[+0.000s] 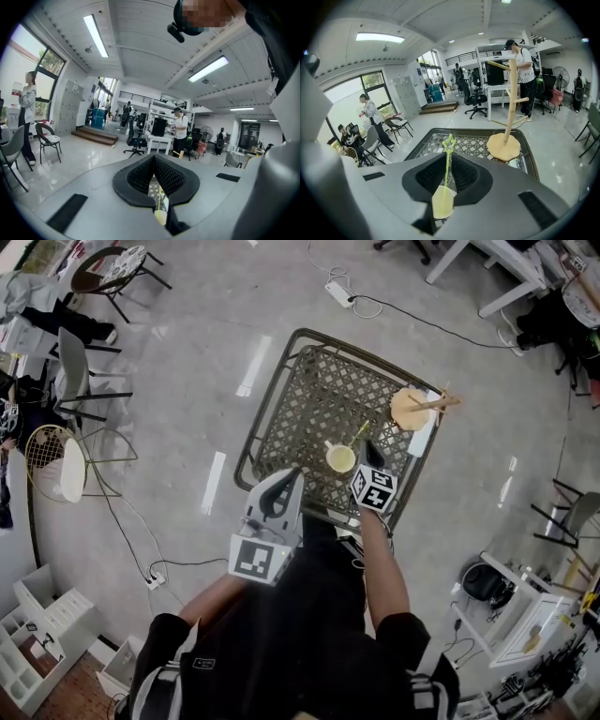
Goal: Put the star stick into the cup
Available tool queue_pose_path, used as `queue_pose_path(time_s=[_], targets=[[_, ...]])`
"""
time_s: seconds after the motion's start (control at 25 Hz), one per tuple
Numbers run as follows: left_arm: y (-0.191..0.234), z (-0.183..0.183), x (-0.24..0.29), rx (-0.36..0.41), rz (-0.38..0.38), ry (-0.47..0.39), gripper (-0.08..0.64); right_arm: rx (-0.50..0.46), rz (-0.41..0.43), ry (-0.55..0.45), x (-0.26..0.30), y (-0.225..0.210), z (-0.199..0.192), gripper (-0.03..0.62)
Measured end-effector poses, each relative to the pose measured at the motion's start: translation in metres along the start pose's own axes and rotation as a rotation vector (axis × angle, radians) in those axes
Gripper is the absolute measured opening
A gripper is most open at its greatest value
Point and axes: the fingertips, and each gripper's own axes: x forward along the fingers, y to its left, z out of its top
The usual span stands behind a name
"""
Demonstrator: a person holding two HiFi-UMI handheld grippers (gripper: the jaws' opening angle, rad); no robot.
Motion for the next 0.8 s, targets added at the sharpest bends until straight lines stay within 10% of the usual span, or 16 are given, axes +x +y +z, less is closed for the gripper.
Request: queue_pose_path(time_s=[0.8], targets=[[-0.007,-0.014,-0.206,0.052,-0.098,-0.078,0.017,0.068,-0.038,-0.323,-0.256,0.114,-0.016,0.018]])
